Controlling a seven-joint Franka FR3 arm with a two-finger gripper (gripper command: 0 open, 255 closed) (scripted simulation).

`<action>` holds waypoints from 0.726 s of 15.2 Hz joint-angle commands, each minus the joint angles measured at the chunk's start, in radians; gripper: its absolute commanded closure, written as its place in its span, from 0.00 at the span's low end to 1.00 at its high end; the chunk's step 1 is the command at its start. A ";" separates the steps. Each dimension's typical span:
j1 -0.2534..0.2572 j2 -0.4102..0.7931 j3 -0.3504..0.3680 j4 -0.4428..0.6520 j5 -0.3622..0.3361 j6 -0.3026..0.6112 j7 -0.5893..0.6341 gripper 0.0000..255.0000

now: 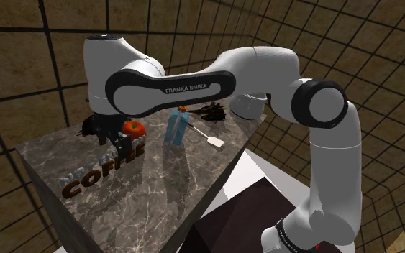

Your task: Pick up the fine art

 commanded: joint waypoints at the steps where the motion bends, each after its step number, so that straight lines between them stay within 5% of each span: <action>1: 0.012 0.025 -0.012 0.012 -0.011 0.012 0.012 0.00; 8: 0.012 0.050 -0.025 -0.027 -0.029 0.070 0.023 0.00; 9: 0.012 0.049 -0.024 -0.028 -0.029 0.071 0.023 1.00; 11: 0.012 0.049 -0.024 -0.027 -0.029 0.071 0.023 1.00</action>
